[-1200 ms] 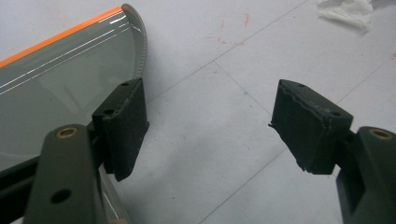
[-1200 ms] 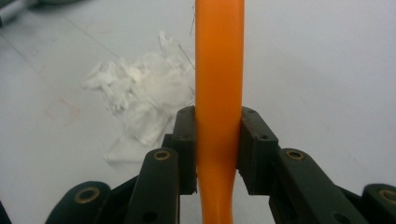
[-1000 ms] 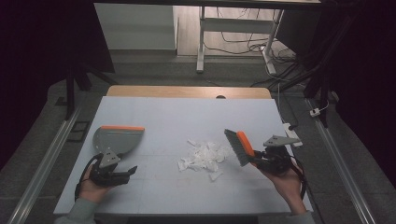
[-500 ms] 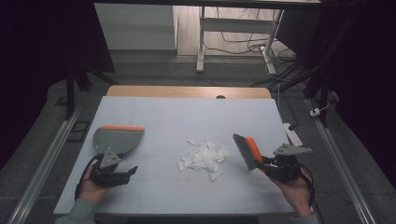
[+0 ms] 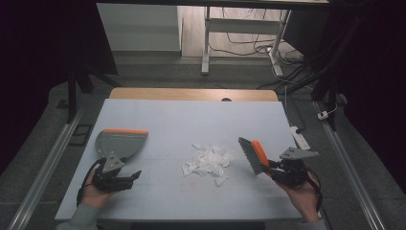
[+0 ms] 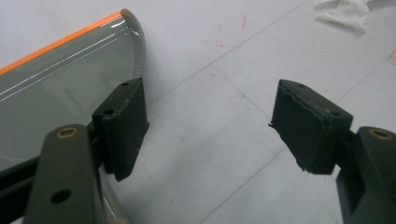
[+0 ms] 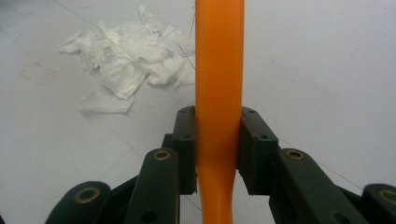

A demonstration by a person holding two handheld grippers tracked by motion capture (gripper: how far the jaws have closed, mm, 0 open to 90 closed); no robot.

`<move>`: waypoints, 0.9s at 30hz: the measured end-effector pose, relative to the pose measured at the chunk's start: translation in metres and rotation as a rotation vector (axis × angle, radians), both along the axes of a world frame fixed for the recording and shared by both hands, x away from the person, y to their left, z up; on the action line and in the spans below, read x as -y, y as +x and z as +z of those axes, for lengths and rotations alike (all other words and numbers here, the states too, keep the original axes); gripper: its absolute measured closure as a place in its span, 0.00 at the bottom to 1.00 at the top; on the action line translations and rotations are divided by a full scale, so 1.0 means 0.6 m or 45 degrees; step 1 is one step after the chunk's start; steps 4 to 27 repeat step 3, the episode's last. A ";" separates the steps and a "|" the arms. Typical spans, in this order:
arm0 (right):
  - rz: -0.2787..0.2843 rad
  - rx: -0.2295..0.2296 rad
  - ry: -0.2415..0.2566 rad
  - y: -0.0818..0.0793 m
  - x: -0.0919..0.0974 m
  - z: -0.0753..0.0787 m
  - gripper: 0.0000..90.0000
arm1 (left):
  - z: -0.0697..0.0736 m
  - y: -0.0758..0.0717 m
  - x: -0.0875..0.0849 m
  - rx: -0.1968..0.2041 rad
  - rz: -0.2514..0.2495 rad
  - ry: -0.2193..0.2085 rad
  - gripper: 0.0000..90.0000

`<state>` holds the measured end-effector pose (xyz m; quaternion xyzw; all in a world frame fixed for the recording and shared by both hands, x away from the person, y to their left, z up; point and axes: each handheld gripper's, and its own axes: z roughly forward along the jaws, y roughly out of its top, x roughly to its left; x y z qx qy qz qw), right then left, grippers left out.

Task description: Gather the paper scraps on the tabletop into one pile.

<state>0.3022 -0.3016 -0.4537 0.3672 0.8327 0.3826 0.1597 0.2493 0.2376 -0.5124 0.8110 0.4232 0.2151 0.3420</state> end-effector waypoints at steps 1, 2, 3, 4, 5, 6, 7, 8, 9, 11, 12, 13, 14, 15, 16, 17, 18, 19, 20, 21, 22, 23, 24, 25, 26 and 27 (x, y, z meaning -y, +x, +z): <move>0.003 0.000 -0.004 0.000 0.000 0.000 0.78 | 0.000 0.000 0.000 0.000 0.000 0.000 0.31; 0.003 0.000 -0.003 0.000 0.000 0.000 0.78 | 0.000 0.000 0.000 0.000 0.001 -0.001 0.31; 0.004 0.000 -0.003 0.000 0.000 0.000 0.78 | 0.000 0.000 0.000 0.001 0.001 -0.001 0.31; 0.004 0.000 -0.003 0.000 0.000 0.000 0.78 | 0.000 0.000 0.000 0.001 0.001 -0.001 0.31; 0.004 0.000 -0.003 0.000 0.000 0.000 0.78 | 0.000 0.000 0.000 0.001 0.001 -0.001 0.31; 0.004 0.000 -0.003 0.000 0.000 0.000 0.78 | 0.000 0.000 0.000 0.001 0.001 -0.001 0.31; 0.004 0.000 -0.003 0.000 0.000 0.000 0.78 | 0.000 0.000 0.000 0.001 0.001 -0.001 0.31; 0.004 0.000 -0.003 0.000 0.000 0.000 0.78 | 0.000 0.000 0.000 0.001 0.001 -0.001 0.31; 0.004 0.000 -0.003 0.000 0.000 0.000 0.78 | 0.000 0.000 0.000 0.001 0.001 -0.001 0.31; 0.004 0.000 -0.003 0.000 0.000 0.000 0.78 | 0.000 0.000 0.000 0.001 0.001 -0.001 0.31; 0.004 0.000 -0.003 0.000 0.000 0.000 0.78 | 0.000 0.000 0.000 0.001 0.001 -0.001 0.31; 0.004 0.000 -0.003 0.000 0.000 0.000 0.78 | 0.000 0.000 0.000 0.001 0.001 -0.001 0.31; 0.004 0.000 -0.003 0.000 0.000 0.000 0.78 | 0.000 0.000 0.000 0.001 0.001 -0.001 0.31; 0.004 0.000 -0.003 0.000 0.000 0.000 0.78 | 0.000 0.000 0.000 0.001 0.001 -0.001 0.31; 0.004 0.000 -0.003 0.000 0.000 0.000 0.78 | 0.000 0.000 0.000 0.001 0.001 -0.001 0.31; 0.004 0.000 -0.003 0.000 0.000 0.000 0.78 | 0.000 0.000 0.000 0.001 0.001 -0.001 0.31; 0.004 0.000 -0.003 0.000 0.000 0.000 0.78 | 0.000 0.000 0.000 0.001 0.001 -0.001 0.31; 0.004 0.000 -0.003 0.000 0.000 0.000 0.78 | 0.000 0.000 0.000 0.001 0.001 -0.001 0.31; 0.004 0.000 -0.003 0.000 0.000 0.000 0.78 | 0.000 0.000 0.000 0.001 0.001 -0.001 0.31; 0.004 0.000 -0.003 0.000 0.000 0.000 0.78 | 0.000 0.000 0.000 0.001 0.001 -0.001 0.31; 0.004 0.000 -0.003 0.000 0.000 0.000 0.78 | 0.000 0.000 0.000 0.001 0.001 -0.001 0.31; 0.004 0.000 -0.003 0.000 0.000 0.000 0.78 | 0.000 0.000 0.000 0.001 0.001 -0.001 0.31; 0.004 0.000 -0.003 0.000 0.000 0.000 0.78 | 0.000 0.000 0.000 0.001 0.001 -0.001 0.31; 0.004 0.000 -0.003 0.000 0.000 0.000 0.78 | 0.000 0.000 0.000 0.001 0.001 -0.001 0.31; 0.004 0.000 -0.003 0.000 0.000 0.000 0.78 | 0.000 0.000 0.000 0.001 0.001 -0.001 0.31; 0.004 0.000 -0.003 0.000 0.000 0.000 0.78 | 0.000 0.000 0.000 0.001 0.001 -0.001 0.31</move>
